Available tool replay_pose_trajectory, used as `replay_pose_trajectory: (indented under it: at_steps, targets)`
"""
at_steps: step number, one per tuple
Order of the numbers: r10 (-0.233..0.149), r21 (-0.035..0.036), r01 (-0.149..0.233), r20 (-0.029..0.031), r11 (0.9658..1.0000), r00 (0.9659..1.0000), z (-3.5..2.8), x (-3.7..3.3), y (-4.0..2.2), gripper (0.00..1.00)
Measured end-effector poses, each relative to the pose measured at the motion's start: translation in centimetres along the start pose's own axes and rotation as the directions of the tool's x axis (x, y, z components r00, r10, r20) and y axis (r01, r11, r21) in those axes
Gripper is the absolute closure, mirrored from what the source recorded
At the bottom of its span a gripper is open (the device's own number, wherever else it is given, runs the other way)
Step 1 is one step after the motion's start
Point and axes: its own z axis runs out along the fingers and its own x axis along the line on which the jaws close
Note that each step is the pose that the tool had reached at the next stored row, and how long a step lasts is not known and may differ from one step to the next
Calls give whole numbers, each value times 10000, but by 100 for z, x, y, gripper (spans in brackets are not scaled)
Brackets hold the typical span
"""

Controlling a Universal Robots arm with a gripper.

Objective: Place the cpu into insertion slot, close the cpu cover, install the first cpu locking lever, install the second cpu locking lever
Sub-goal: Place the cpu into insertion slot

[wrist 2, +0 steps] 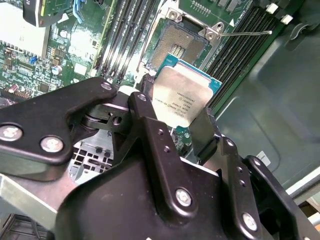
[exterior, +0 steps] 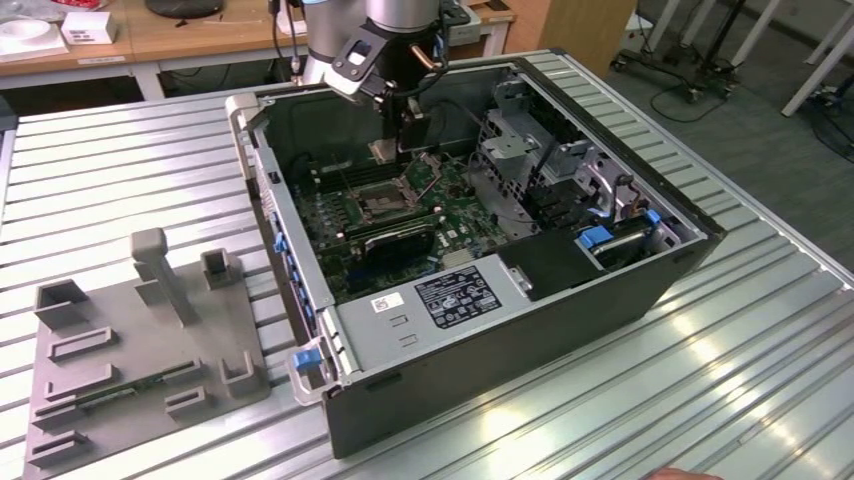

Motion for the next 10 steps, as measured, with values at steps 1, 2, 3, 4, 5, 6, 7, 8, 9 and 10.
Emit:
replay_pose_trajectory:
  at_steps: [1, 2, 3, 4, 5, 6, 7, 8, 9, 10]
  targets:
    - [-2, 1, 2, 0, 10000, 10000, 0, 0, 0, 46]
    - [-25, 3, 25, -1, 10000, 10000, 0, 0, 0, 46]
    - [-85, 3, 85, -5, 10000, 10000, 0, 0, 0, 46]
    - [-169, 5, 169, -10, 9999, 9999, 1, 0, 0, 46]
    - [-261, 8, 261, -15, 9997, 9997, 1, 0, 0, 46]
    - [-345, 10, 345, -19, 9994, 9994, 1, 0, 0, 46]
    - [-418, 12, 418, -23, 9991, 9991, 1, 0, 0, 46]
    - [-484, 14, 484, -27, 9988, 9988, 2, 0, 0, 46]
    - [-561, 16, 561, -32, 9984, 9984, 3, 0, 0, 46]
    - [-626, 17, 626, -35, 9980, 9980, 3, 0, 0, 46]
